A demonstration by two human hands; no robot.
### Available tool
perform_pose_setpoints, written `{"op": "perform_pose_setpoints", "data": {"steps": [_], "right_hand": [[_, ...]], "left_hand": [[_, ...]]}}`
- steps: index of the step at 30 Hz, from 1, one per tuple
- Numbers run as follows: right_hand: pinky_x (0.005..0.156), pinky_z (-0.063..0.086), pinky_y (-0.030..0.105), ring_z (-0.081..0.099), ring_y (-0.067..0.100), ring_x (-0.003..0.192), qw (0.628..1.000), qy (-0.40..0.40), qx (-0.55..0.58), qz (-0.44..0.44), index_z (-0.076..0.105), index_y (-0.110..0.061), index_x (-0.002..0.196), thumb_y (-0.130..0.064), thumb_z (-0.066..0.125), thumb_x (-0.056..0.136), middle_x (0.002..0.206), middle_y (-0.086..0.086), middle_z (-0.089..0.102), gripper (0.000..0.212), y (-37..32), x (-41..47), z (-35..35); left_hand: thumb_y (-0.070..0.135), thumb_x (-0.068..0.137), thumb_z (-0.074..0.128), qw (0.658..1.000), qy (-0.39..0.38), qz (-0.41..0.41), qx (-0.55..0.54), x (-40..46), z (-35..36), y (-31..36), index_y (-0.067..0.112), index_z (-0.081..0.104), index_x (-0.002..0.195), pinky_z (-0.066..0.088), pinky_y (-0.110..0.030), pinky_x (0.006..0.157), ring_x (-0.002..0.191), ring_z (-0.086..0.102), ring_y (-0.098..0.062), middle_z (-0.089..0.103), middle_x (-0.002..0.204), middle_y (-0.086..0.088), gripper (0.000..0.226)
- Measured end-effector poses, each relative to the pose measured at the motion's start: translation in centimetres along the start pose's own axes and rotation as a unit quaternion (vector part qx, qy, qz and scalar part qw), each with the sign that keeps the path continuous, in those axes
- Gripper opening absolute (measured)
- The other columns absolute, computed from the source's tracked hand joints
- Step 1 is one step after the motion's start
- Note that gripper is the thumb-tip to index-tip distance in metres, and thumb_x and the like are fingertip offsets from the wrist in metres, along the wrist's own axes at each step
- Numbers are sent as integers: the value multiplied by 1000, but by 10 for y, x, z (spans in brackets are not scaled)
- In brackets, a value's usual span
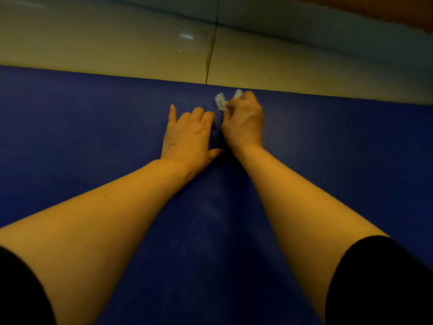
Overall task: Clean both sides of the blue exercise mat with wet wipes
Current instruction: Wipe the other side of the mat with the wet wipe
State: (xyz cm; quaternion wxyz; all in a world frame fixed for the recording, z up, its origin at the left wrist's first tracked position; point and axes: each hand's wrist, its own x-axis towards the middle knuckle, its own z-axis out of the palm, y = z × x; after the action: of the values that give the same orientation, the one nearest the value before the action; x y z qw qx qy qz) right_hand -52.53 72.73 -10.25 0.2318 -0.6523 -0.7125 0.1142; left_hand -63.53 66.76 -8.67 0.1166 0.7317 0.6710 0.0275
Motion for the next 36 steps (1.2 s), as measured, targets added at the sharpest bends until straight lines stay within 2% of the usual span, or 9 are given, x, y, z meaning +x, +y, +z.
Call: {"op": "perform_pose_setpoints", "data": {"steps": [3, 6, 8, 11, 15, 21, 28, 32, 36], "right_hand": [[72, 37, 28, 56, 30, 96, 997, -38, -47, -45, 68, -4, 102, -17, 48, 94, 111, 14, 55, 25, 16, 14, -5], [80, 41, 33, 56, 33, 102, 994, 19, -89, 68, 67, -4, 105, -13, 50, 91, 116, 15, 56, 24, 45, 36, -18], [81, 43, 32, 57, 32, 103, 989, 36, -66, 124, 66, -1, 105, -9, 52, 89, 119, 15, 56, 23, 42, 43, -17], [76, 40, 27, 56, 27, 103, 997, 4, -40, 69, 65, -3, 107, -12, 50, 93, 122, 13, 52, 22, 7, 47, 0], [76, 40, 27, 54, 27, 104, 999, -27, -43, -18, 67, -4, 105, -3, 49, 87, 118, 12, 53, 25, 7, 54, 6], [83, 42, 31, 56, 32, 108, 982, 68, -77, 159, 67, -4, 108, -8, 52, 87, 117, 16, 61, 26, 87, 64, -36], [80, 37, 27, 54, 29, 104, 998, -6, -53, -22, 67, -4, 108, -15, 46, 94, 118, 13, 54, 27, 34, 41, -7], [76, 36, 26, 54, 32, 105, 993, 34, -101, 43, 67, -4, 106, -8, 48, 88, 118, 15, 56, 27, 78, 46, -30], [71, 32, 22, 55, 30, 101, 992, 81, -56, 80, 66, 0, 103, -19, 47, 96, 116, 15, 54, 28, 76, 27, -30]], "left_hand": [[63, 83, 57, 1000, -16, -1, 19, 0, 0, -2, 22, 38, 143, 3, -62, 115, 122, 41, -23, 40, 130, -3, 75], [64, 82, 57, 1000, -19, 1, 10, 1, 0, -4, 22, 43, 141, 1, -67, 113, 127, 35, -22, 35, 135, -1, 74], [60, 81, 62, 1000, -10, 14, -24, 3, 3, -2, 15, 47, 135, 7, -57, 117, 132, 33, -23, 32, 144, -3, 72], [55, 80, 66, 997, -11, 25, -76, 6, 7, 12, 5, 41, 136, 21, -43, 117, 136, 31, -26, 27, 152, -9, 80], [64, 77, 62, 998, -19, 33, -54, 10, 11, 26, 11, 26, 147, 14, -56, 117, 141, 24, -30, 27, 152, -9, 95], [73, 78, 51, 998, -60, 26, -10, 11, 18, 28, 18, 10, 154, 1, -61, 116, 148, 1, -31, 4, 162, -5, 103], [71, 75, 57, 999, -35, 20, -36, 11, 21, 29, 17, 17, 153, -1, -60, 116, 148, 2, -28, 9, 161, -5, 103], [72, 78, 51, 998, -45, 22, -33, 10, 21, 27, 18, 11, 154, -3, -60, 116, 149, -2, -27, 5, 162, -5, 102], [69, 79, 52, 998, -42, 14, -47, 8, 21, 29, 17, 11, 154, -5, -59, 117, 149, -3, -26, 4, 162, -4, 100]]}}
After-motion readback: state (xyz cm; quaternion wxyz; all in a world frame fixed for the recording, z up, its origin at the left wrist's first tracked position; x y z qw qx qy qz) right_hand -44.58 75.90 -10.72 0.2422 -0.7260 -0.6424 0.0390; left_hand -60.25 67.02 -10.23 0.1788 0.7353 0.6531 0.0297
